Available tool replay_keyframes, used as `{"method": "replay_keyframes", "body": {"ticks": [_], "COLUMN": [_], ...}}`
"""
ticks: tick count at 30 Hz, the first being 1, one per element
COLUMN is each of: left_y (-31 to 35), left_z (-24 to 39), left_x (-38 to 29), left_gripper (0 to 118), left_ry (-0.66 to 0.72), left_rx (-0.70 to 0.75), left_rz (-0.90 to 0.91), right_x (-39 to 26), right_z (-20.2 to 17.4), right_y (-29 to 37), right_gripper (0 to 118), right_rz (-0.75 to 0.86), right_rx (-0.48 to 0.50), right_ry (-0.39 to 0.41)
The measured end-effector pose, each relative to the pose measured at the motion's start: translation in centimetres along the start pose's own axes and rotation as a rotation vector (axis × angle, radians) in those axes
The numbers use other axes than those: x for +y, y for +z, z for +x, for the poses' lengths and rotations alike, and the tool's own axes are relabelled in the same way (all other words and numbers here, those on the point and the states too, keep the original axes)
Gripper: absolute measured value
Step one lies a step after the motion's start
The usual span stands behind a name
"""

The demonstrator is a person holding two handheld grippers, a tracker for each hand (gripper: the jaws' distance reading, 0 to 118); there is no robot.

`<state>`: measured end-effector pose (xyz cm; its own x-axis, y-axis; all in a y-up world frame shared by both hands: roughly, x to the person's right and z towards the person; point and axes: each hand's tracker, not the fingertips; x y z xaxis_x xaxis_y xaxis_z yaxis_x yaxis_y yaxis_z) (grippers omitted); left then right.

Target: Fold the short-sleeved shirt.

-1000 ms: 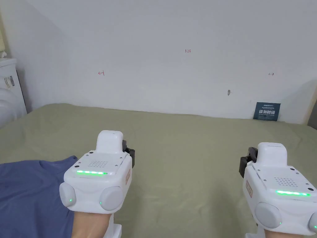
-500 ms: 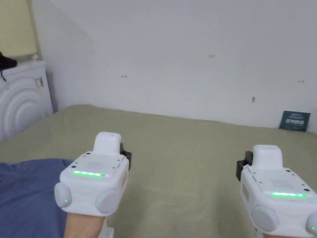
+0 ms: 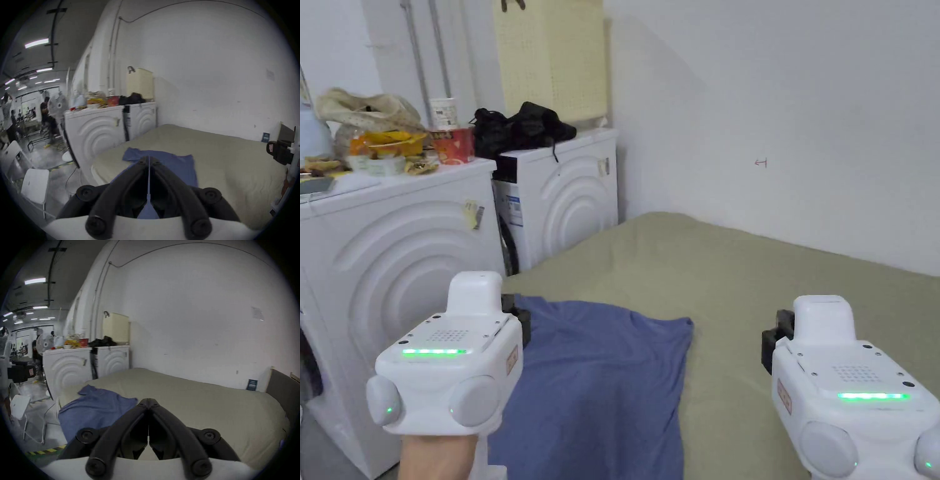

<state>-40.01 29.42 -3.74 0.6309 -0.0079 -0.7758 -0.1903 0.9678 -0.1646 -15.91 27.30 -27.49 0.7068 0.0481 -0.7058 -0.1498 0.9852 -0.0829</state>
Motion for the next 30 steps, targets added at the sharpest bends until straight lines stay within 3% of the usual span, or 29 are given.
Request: {"method": "replay_keyframes", "body": {"ticks": [7,16,20,27,30], "left_y": [-0.7,-5.5,-12.1,-27.2,-31.2], "left_z": [-2.7,0.8,3.4,8.7,10.9], "left_x": [-1.0,-1.7,-2.9,-7.6,-9.6], "left_gripper": [3,3,4,4,4], "left_ry": [-0.014,-0.056,-0.081,-0.081,-0.168], "left_rx": [0.038,-0.043,-0.097,-0.231,-0.249], "left_rz": [-0.028,-0.102,-0.195,-0.550,-0.645], "right_x": [-0.5,-2.2,-3.9,-7.9,-9.3], "right_z": [-1.8,-1.2,-0.7,0.2,0.9], "right_y": [-0.4,-2.9,-5.2,-8.9,-10.0], "right_gripper": [1,1,1,1,1], "right_rz": [-0.015,-0.071,-0.116,-0.214,-0.257], "right_rx": [0.044,0.030,0.020,0.015,0.013], "right_ry": [0.001,0.000,-0.016,-0.033,-0.034]}}
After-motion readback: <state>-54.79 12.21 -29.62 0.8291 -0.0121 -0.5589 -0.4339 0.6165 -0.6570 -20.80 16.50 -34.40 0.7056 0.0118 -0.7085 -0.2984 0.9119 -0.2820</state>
